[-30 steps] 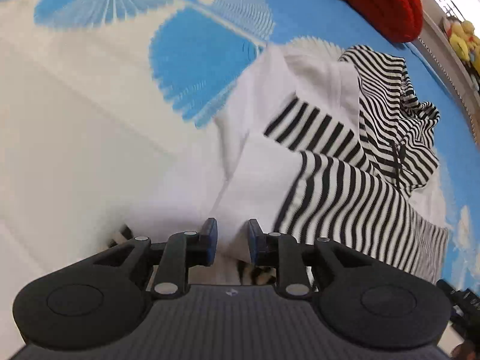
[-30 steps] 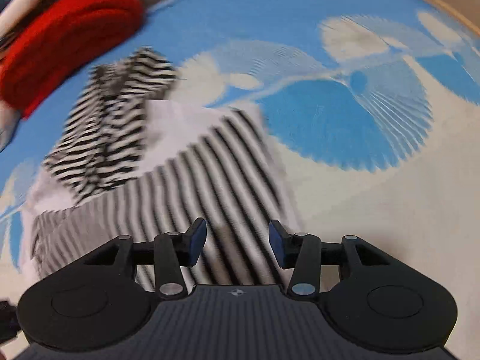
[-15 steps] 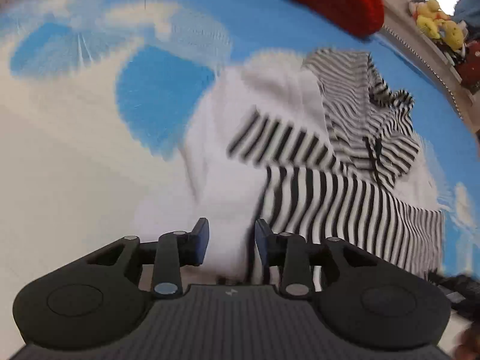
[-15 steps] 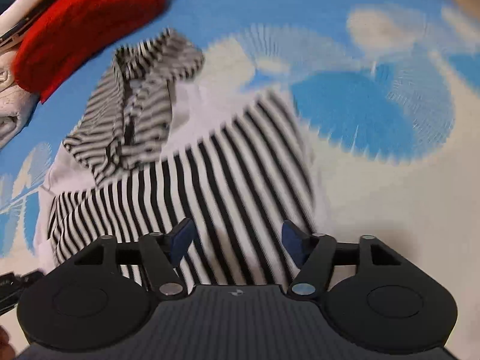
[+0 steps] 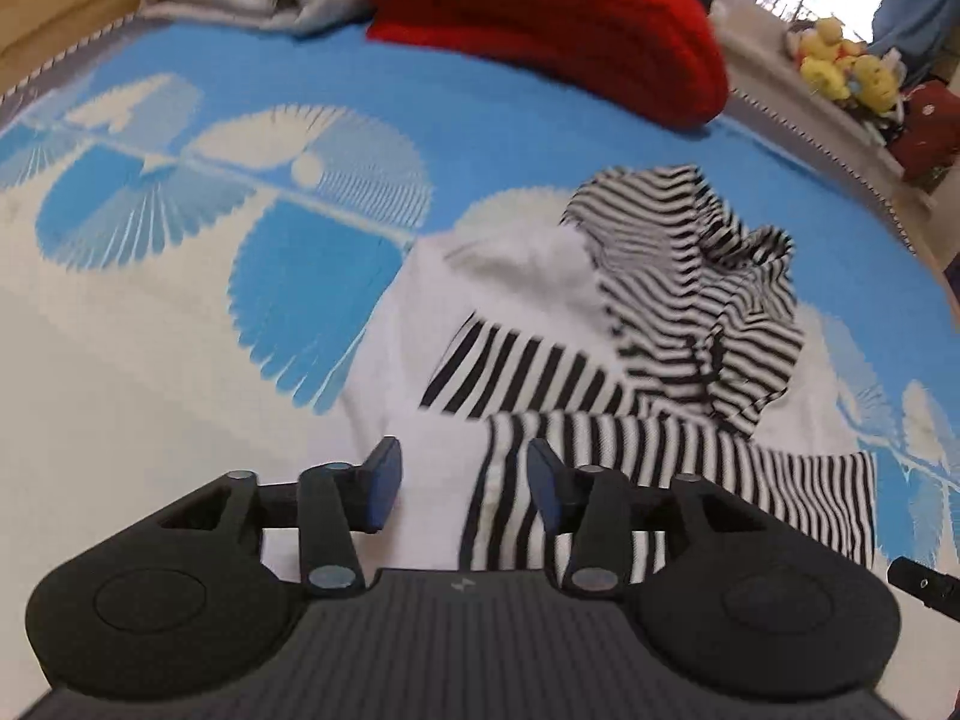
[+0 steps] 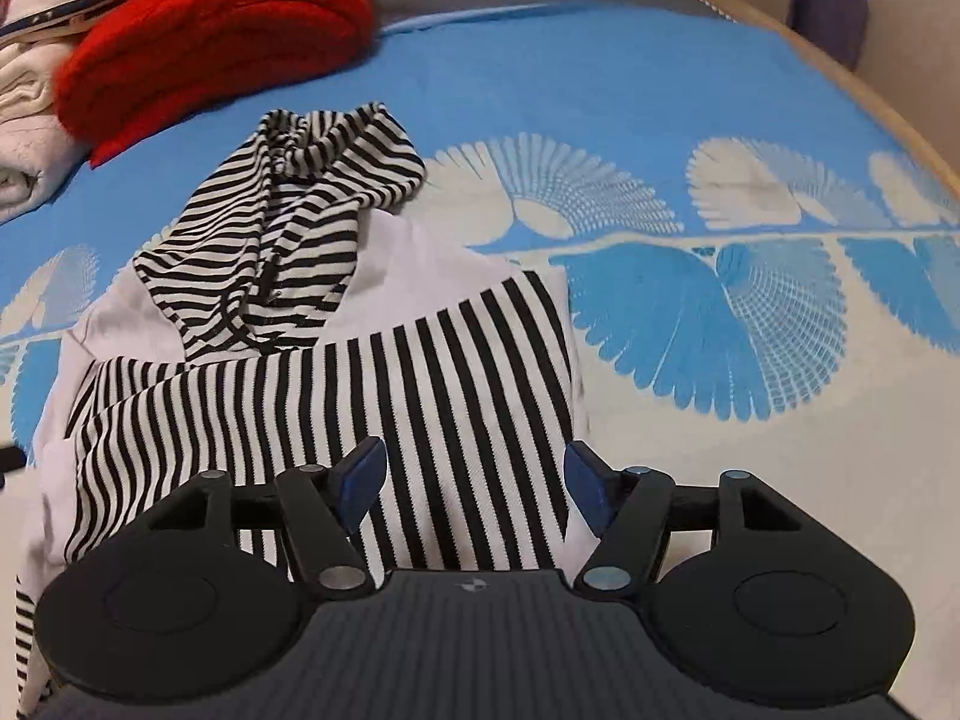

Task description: Fold small clothes

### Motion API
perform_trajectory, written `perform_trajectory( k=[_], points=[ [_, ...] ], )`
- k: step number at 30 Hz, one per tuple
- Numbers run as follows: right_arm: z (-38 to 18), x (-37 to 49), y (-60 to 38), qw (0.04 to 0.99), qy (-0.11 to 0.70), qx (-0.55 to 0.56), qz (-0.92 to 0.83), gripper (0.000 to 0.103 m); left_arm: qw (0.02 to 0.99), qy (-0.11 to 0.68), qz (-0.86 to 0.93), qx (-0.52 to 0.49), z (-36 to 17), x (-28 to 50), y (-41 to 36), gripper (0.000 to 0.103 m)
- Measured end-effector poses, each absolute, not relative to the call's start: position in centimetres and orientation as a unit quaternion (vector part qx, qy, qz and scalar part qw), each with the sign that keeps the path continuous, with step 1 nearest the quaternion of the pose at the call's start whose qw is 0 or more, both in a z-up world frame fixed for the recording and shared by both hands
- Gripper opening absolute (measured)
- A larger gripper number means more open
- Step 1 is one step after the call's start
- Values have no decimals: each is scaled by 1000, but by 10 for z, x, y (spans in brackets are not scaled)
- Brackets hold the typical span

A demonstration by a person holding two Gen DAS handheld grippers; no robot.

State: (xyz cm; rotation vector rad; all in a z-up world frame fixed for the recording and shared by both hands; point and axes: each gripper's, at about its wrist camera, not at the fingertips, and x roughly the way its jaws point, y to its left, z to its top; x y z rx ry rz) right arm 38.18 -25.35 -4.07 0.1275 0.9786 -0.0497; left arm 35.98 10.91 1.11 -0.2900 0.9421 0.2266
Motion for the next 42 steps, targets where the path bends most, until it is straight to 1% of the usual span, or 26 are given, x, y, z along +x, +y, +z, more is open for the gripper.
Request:
perform_trajectory(
  k=[1,3,5,6,8,13,20,22,24,25,27,30,35,42],
  points=[
    [-38,380,-254,881,468,60,-23,67,880,441,109,-136,16,358,109,59],
    [-34,377,-251,884,465,52,-20,67,897,410,109,-121,26,360,100,71],
    [-32,375,-249,886,462,45,-19,67,910,387,107,-101,35,360,92,78],
    [-30,374,-250,887,460,44,-19,67,915,376,106,-96,38,359,89,80],
    [-29,371,-251,888,458,43,-19,67,922,362,107,-87,41,359,84,82],
    [-23,364,-258,891,452,42,-22,68,927,357,108,-53,37,364,70,83],
    [-22,356,-275,891,450,51,-30,68,927,361,74,-68,28,367,66,81],
    [-19,355,-282,892,448,60,-34,68,931,354,69,-55,28,366,65,77],
    [-14,356,-287,893,442,68,-37,68,932,355,68,-35,26,367,64,62],
    [-11,357,-289,895,439,70,-38,68,931,358,69,-26,25,368,64,56],
    [-6,358,-292,899,431,68,-44,68,930,361,65,-11,27,371,65,30],
    [-3,360,-295,902,425,55,-48,68,931,360,65,-3,33,386,70,20],
    [-7,363,-300,900,432,27,-49,68,929,364,61,-35,38,448,79,19],
    [-20,371,-303,891,452,10,-48,68,911,407,37,-56,4,579,84,19]
  ],
)
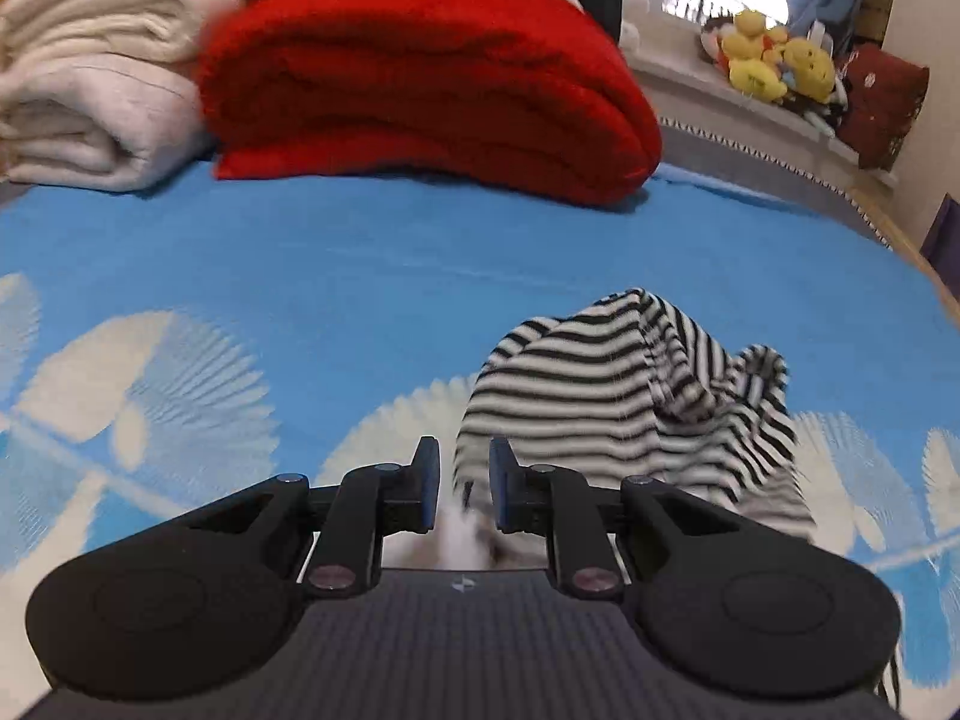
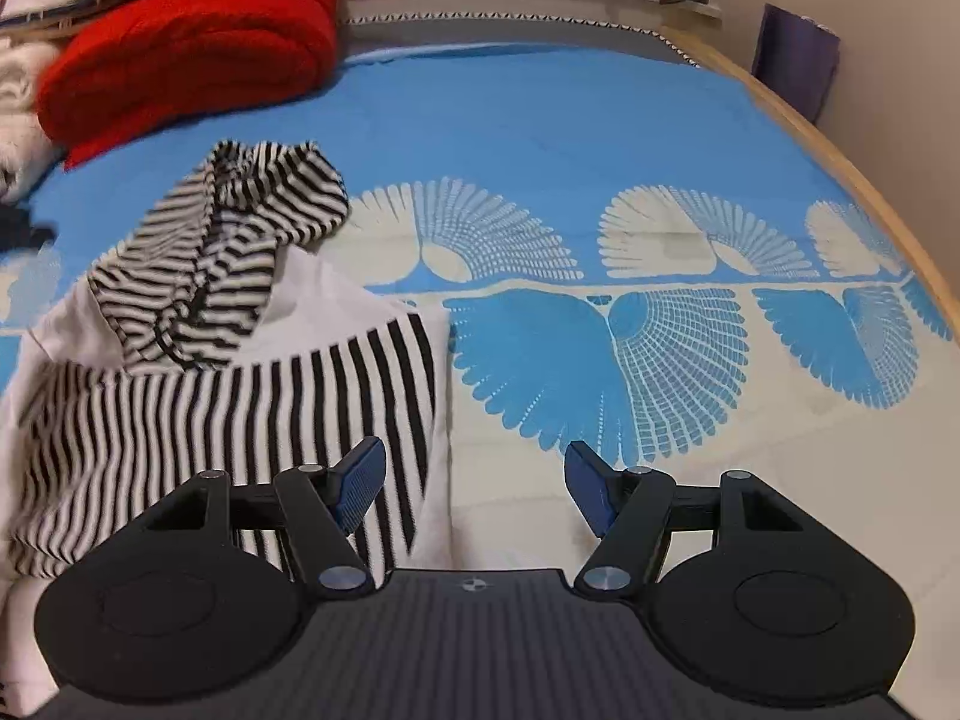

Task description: Fold small clothes

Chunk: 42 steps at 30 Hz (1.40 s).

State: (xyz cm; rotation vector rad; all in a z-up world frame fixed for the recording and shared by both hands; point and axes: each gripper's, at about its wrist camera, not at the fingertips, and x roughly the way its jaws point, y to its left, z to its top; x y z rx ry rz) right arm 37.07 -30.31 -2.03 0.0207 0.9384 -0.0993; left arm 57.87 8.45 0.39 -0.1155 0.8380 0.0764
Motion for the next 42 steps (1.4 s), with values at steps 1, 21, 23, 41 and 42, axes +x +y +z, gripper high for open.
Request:
perform_trajectory(
  k=[1,21,23,41,42],
  points=[
    [-24,373,-302,888,458,-6,-47,68,909,412,31,-57,-2,595,85,19],
    [-54,389,-303,869,487,-65,-59,68,879,476,-4,-35,-84,778,47,21],
    [-53,389,-303,869,487,-66,-59,68,879,476,-28,-19,-80,775,42,3],
    [3,369,-320,912,399,50,-83,67,882,348,-301,98,29,403,46,2],
    [5,368,-322,913,393,61,-86,66,863,385,-309,107,24,384,51,3]
  ],
)
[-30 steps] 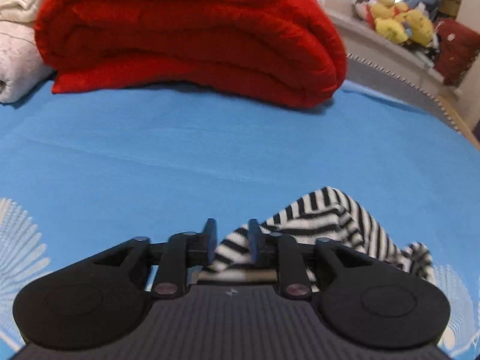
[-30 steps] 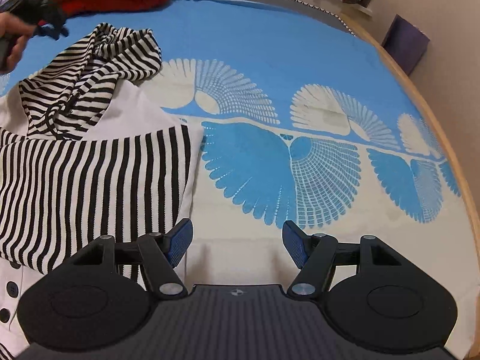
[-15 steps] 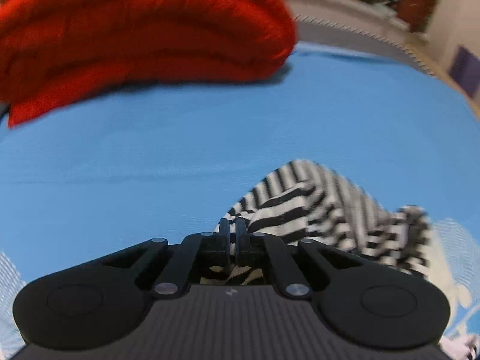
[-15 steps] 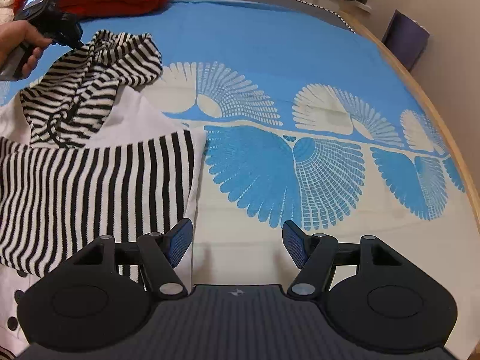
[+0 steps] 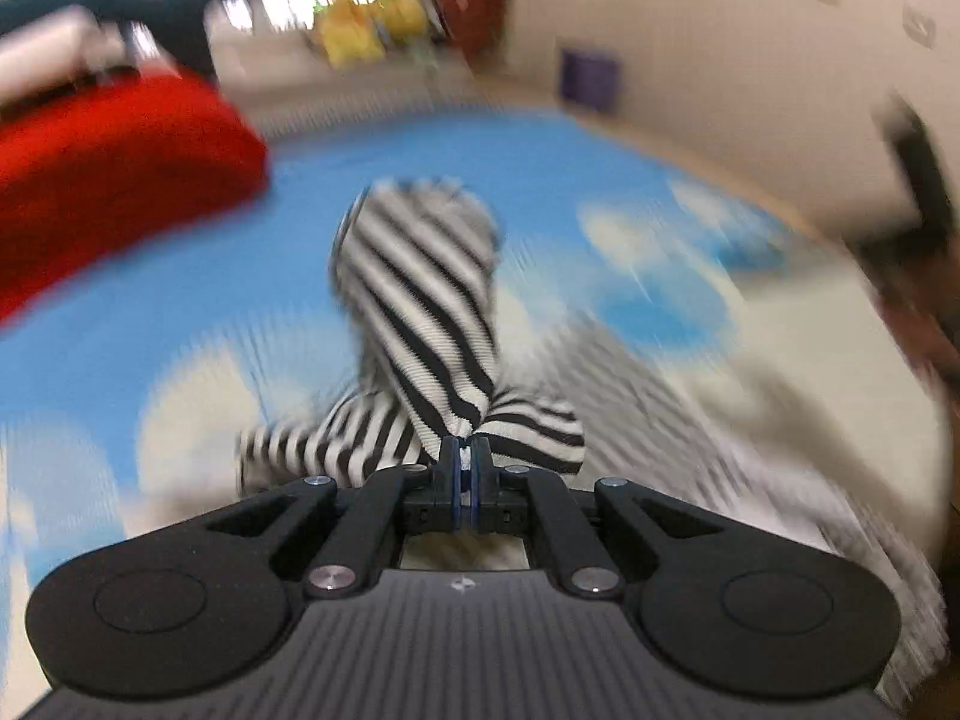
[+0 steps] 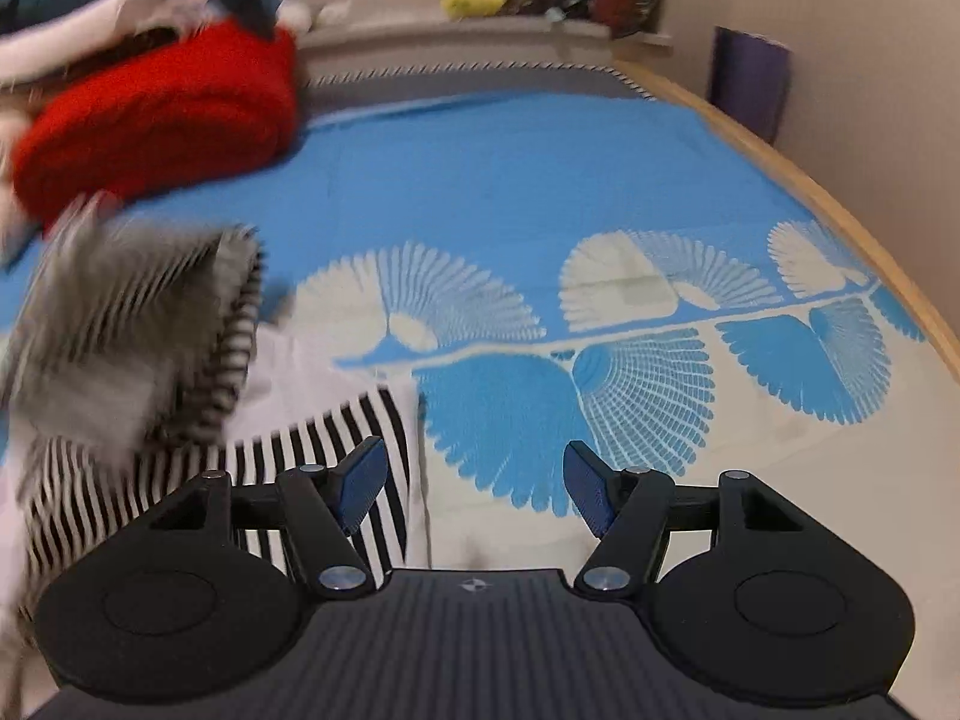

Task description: Fold small clothes

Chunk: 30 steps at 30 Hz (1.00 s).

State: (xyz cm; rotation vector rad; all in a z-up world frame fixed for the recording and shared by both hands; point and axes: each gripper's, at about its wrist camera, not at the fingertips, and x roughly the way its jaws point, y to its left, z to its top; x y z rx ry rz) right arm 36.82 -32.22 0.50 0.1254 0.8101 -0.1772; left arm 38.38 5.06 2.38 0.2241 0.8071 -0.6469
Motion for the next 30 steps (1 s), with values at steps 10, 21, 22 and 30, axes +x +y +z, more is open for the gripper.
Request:
perform_trajectory(
  k=[10,21,22,30],
  points=[
    [6,364,-327,909,359,205,-43,48,878,441,-100,-158,16,377,105,42],
    [-68,400,-272,824,487,288,24,48,760,581,36,-289,-74,404,122,44],
    [-71,402,-268,824,490,285,22,48,759,582,38,-288,-76,403,121,44],
    [-71,413,-252,844,463,270,18,5,788,538,33,-296,-57,397,131,2]
  ],
)
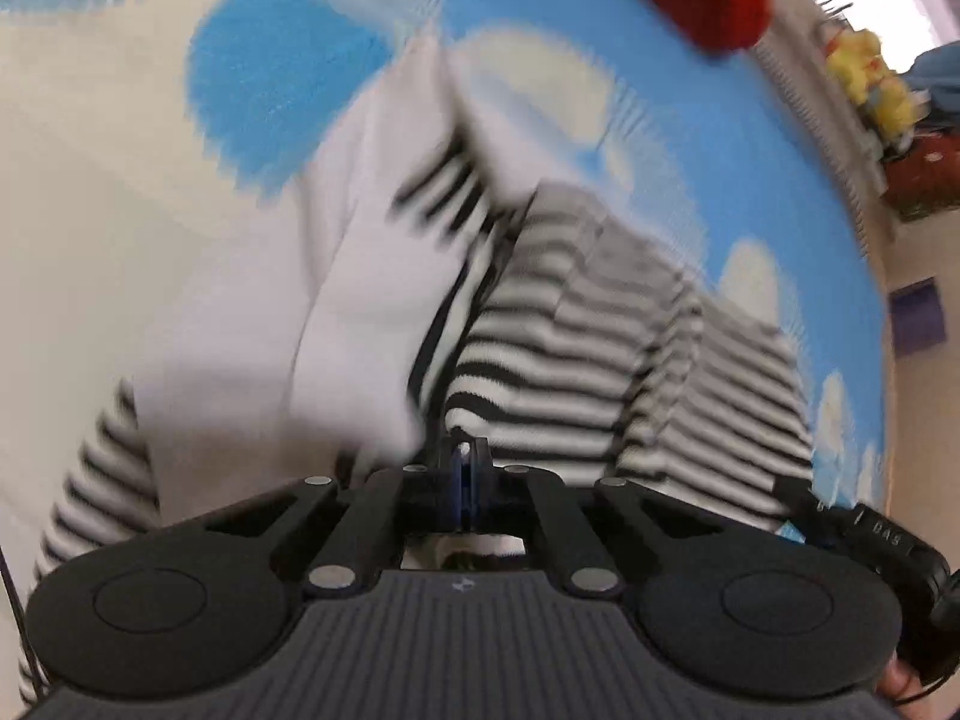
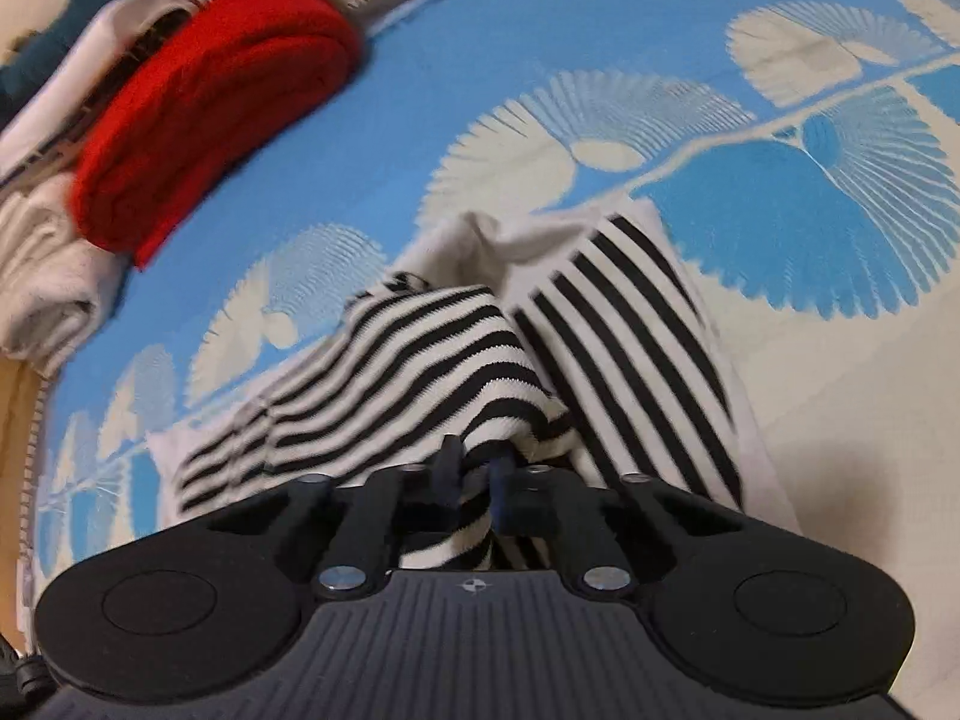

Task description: Fold small clothes

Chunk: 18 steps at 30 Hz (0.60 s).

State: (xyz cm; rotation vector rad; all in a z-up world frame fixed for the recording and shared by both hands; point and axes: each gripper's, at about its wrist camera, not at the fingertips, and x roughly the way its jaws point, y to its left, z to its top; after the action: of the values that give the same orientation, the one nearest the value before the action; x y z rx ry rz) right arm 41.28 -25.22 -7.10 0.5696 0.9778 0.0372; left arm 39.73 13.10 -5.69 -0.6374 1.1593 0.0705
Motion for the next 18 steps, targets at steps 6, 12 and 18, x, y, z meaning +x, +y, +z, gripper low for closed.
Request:
perform_trajectory(
  k=[6,12,18],
  points=[
    [-40,389,-290,837,322,433,89,1,907,329,-20,-263,26,383,143,1],
    [-51,383,-330,785,378,486,71,0,846,421,-8,-327,-9,388,165,2],
    [-69,385,-327,804,483,347,-27,4,760,571,41,-309,-62,388,166,34]
  ],
)
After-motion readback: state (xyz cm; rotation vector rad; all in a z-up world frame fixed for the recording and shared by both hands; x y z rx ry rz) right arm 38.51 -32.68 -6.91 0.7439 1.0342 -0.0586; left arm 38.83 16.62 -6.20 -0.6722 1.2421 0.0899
